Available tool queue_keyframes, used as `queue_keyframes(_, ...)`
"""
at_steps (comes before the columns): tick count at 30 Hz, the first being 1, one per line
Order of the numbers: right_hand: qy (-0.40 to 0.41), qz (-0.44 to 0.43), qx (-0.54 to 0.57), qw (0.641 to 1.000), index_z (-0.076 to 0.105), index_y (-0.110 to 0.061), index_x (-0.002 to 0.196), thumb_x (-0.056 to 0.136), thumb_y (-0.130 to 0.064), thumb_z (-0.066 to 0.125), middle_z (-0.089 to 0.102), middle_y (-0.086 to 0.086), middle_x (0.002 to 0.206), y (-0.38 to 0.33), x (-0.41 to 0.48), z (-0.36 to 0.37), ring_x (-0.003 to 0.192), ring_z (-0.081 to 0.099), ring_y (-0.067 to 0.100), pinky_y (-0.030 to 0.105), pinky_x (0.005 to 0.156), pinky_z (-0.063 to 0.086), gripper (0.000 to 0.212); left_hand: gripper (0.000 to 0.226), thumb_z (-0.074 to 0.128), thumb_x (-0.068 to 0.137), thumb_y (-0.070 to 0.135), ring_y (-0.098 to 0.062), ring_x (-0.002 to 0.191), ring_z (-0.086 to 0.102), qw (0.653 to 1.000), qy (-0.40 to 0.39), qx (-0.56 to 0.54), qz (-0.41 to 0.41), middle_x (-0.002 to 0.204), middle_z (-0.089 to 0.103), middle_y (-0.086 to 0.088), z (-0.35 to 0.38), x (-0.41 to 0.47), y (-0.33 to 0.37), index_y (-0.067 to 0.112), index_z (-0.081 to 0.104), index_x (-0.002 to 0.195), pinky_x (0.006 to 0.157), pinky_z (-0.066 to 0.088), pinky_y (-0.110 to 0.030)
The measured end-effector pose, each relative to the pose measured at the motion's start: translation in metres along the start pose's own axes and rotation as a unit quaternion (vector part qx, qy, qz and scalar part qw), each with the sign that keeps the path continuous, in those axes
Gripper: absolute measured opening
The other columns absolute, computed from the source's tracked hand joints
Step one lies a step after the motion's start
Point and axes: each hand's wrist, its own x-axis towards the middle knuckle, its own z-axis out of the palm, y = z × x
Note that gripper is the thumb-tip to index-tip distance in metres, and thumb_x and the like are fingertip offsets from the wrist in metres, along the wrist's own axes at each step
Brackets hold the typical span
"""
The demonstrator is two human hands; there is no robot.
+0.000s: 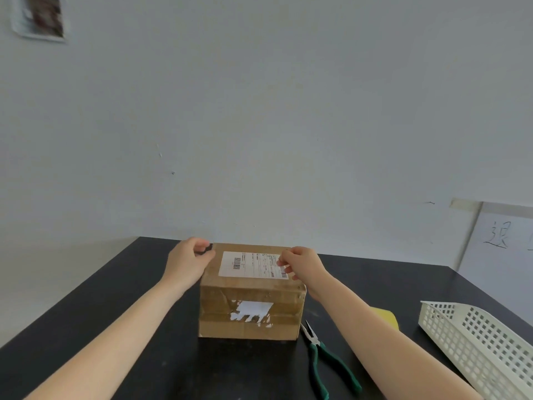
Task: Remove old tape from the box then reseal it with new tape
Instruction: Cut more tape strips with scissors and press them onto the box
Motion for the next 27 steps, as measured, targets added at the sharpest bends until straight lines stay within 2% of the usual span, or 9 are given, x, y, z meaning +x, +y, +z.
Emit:
queue_keyframes(2, 0.011, -0.006, -0.026, 1.000, 0.060, -0.011, 0.086, 0.090, -0.016, 0.050, 0.058, 0.004, 0.081, 0.002, 0.001, 0.003, 0.070, 0.047, 0.016, 0.025, 0.058, 0.039, 0.012, 0.040, 0.063, 0.090, 0.029, -0.023, 0.114, 0.055, 0.997, -0.029, -0.007, -0.073, 0.126, 0.058, -0.007, 0.000, 0.003, -0.010, 0.012, 0.056, 0.125, 0.092, 0.043, -0.036)
queue_keyframes(4, 0.015, -0.018, -0.063, 0.998, 0.057, -0.012, 0.089, 0.092, -0.018, 0.049, 0.054, 0.000, 0.078, 0.005, 0.002, 0.007, 0.064, 0.044, 0.012, 0.022, 0.055, 0.035, 0.010, 0.045, 0.062, 0.090, 0.034, -0.025, 0.118, 0.053, 0.992, -0.057, -0.018, -0.109, 0.128, 0.057, -0.007, 0.003, 0.003, -0.018, 0.011, 0.054, 0.127, 0.095, 0.044, -0.038)
queue_keyframes(7, -0.002, -0.031, -0.098, 0.995, 0.053, -0.015, 0.088, 0.096, -0.021, 0.048, 0.052, -0.003, 0.076, 0.008, 0.000, 0.012, 0.062, 0.043, 0.009, 0.020, 0.052, 0.033, 0.011, 0.041, 0.062, 0.089, 0.036, -0.022, 0.107, 0.056, 0.987, -0.076, -0.026, -0.136, 0.118, 0.061, -0.005, 0.009, 0.004, -0.025, 0.011, 0.059, 0.121, 0.093, 0.046, -0.039)
queue_keyframes(11, -0.006, -0.028, -0.098, 0.995, 0.054, -0.016, 0.085, 0.096, -0.020, 0.048, 0.052, -0.003, 0.077, 0.011, 0.000, 0.012, 0.064, 0.044, 0.010, 0.021, 0.053, 0.033, 0.013, 0.026, 0.065, 0.086, 0.037, -0.017, 0.088, 0.058, 0.987, -0.062, -0.015, -0.150, 0.094, 0.064, -0.001, 0.013, 0.005, -0.028, 0.013, 0.065, 0.096, 0.084, 0.049, -0.036)
queue_keyframes(14, -0.006, -0.021, -0.083, 0.996, 0.052, -0.018, 0.079, 0.096, -0.020, 0.049, 0.053, -0.002, 0.077, 0.014, 0.002, 0.012, 0.065, 0.045, 0.011, 0.022, 0.054, 0.034, 0.018, 0.030, 0.068, 0.083, 0.041, -0.018, 0.080, 0.062, 0.986, -0.047, 0.000, -0.158, 0.083, 0.066, -0.004, 0.013, 0.008, -0.027, 0.012, 0.065, 0.081, 0.076, 0.052, -0.034)
queue_keyframes(18, 0.004, -0.021, -0.083, 0.996, 0.058, -0.013, 0.090, 0.095, -0.021, 0.049, 0.056, -0.001, 0.081, 0.018, 0.007, 0.015, 0.068, 0.047, 0.012, 0.024, 0.057, 0.036, 0.013, 0.038, 0.070, 0.080, 0.044, -0.019, 0.072, 0.064, 0.985, -0.043, 0.013, -0.168, 0.076, 0.067, -0.008, 0.014, 0.012, -0.027, 0.007, 0.068, 0.076, 0.068, 0.052, -0.031)
queue_keyframes(23, 0.011, -0.020, -0.085, 0.996, 0.063, -0.011, 0.098, 0.093, -0.021, 0.049, 0.066, 0.003, 0.094, 0.021, 0.015, 0.019, 0.074, 0.051, 0.013, 0.025, 0.061, 0.039, 0.018, 0.039, 0.070, 0.080, 0.041, -0.020, 0.067, 0.064, 0.984, -0.039, 0.033, -0.172, 0.069, 0.066, -0.010, 0.014, 0.016, -0.024, 0.004, 0.068, 0.066, 0.060, 0.047, -0.027)
queue_keyframes(25, 0.009, -0.022, -0.090, 0.996, 0.062, -0.015, 0.092, 0.093, -0.022, 0.050, 0.065, 0.002, 0.092, 0.020, 0.020, 0.019, 0.074, 0.051, 0.013, 0.025, 0.061, 0.039, 0.014, 0.038, 0.070, 0.078, 0.040, -0.019, 0.063, 0.064, 0.982, -0.045, 0.048, -0.177, 0.063, 0.064, -0.007, 0.010, 0.017, -0.024, 0.008, 0.064, 0.060, 0.060, 0.048, -0.029)
queue_keyframes(27, 0.004, -0.033, -0.100, 0.994, 0.057, -0.019, 0.082, 0.093, -0.021, 0.051, 0.060, -0.001, 0.082, 0.019, 0.027, 0.020, 0.069, 0.048, 0.013, 0.024, 0.058, 0.036, 0.013, 0.037, 0.071, 0.075, 0.042, -0.017, 0.061, 0.066, 0.980, -0.056, 0.068, -0.179, 0.061, 0.066, -0.004, 0.005, 0.018, -0.025, 0.008, 0.065, 0.061, 0.065, 0.052, -0.031)
